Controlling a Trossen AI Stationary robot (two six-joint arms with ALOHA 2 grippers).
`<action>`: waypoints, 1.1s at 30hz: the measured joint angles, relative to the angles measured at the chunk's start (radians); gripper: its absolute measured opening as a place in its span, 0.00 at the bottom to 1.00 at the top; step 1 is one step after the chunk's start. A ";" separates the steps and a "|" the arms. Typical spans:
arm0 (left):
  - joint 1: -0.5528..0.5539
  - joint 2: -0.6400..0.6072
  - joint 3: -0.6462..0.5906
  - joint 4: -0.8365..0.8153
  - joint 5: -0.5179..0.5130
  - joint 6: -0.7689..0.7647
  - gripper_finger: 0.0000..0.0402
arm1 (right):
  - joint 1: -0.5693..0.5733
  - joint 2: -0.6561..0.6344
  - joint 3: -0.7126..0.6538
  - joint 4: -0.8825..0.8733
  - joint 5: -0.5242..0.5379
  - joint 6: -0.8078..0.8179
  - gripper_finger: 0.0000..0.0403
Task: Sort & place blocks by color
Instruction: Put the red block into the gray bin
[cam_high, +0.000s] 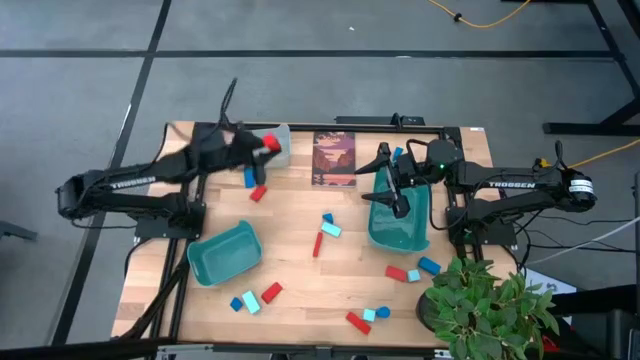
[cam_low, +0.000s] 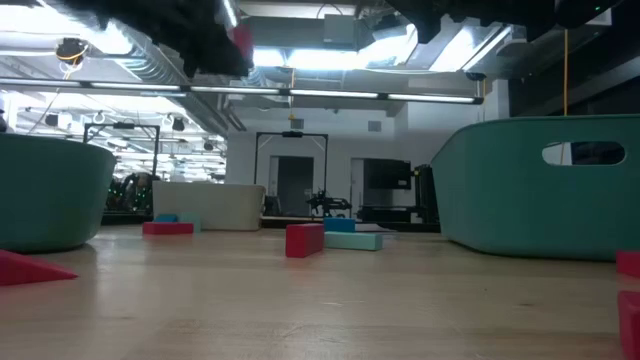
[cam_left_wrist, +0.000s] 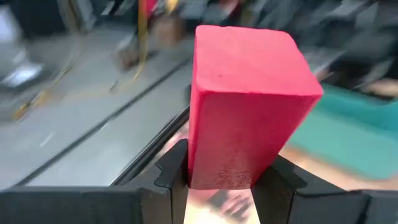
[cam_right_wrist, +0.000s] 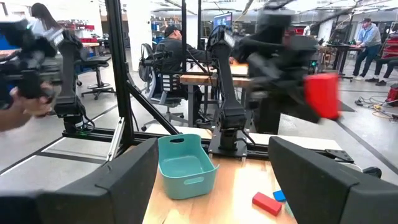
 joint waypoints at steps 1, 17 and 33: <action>0.035 0.026 0.042 -0.072 0.002 0.003 0.32 | 0.000 0.000 0.000 0.000 0.000 -0.002 0.76; 0.420 0.425 0.297 -0.502 0.212 -0.008 0.32 | 0.000 0.001 0.000 -0.022 0.000 -0.003 0.76; 0.444 0.670 0.296 -0.586 0.254 -0.009 0.32 | 0.000 0.001 0.000 -0.024 -0.001 -0.003 0.76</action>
